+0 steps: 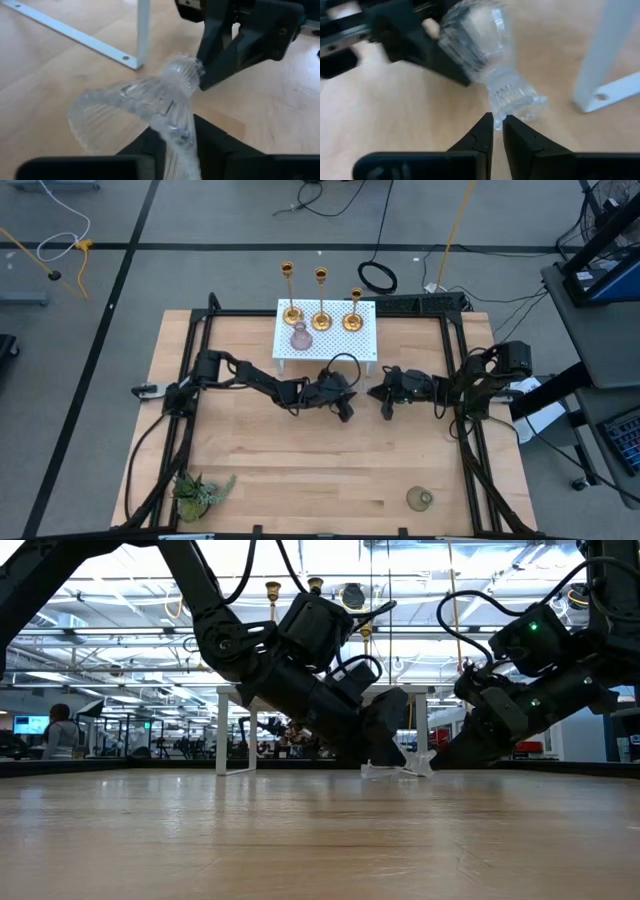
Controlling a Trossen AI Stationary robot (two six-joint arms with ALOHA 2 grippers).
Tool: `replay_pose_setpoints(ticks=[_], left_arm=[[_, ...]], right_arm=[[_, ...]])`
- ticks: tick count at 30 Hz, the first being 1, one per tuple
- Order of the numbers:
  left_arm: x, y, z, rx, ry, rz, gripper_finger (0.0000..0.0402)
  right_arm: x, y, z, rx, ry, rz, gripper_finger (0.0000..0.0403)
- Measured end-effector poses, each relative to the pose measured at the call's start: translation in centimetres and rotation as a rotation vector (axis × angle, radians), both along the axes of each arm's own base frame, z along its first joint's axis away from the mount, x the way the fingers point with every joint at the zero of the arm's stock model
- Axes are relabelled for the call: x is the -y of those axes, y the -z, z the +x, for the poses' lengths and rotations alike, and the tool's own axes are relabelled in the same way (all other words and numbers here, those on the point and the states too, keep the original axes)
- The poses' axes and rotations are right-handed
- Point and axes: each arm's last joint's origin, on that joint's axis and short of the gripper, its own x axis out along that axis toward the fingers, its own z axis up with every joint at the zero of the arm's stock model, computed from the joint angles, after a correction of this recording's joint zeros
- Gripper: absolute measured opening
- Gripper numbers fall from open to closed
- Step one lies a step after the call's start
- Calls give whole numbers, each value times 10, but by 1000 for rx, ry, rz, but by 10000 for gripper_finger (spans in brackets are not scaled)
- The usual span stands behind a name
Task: Pick & Place candle stick holders
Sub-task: Put the bottom right green glass candle holder aligned with the golden candle holder on the shelf
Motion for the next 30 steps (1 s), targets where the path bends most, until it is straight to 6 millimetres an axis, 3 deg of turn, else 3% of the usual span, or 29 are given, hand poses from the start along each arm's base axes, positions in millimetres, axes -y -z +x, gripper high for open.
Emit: replay_pose_setpoints(ticks=[5, 13, 23, 30], left_arm=[[4, -3, 1, 11, 52, -11, 33], [12, -14, 0, 4, 96, 30, 42], [22, -33, -5, -15, 157, 17, 28], [30, -84, -19, -16, 195, 45, 30]], right_arm=[[-2, 0, -1, 6, -85, 35, 51], [-8, -4, -8, 35, -175, 36, 133], [-20, -34, -24, 236, -258, 8, 201], [-26, -59, -28, 397, -306, -89, 207]])
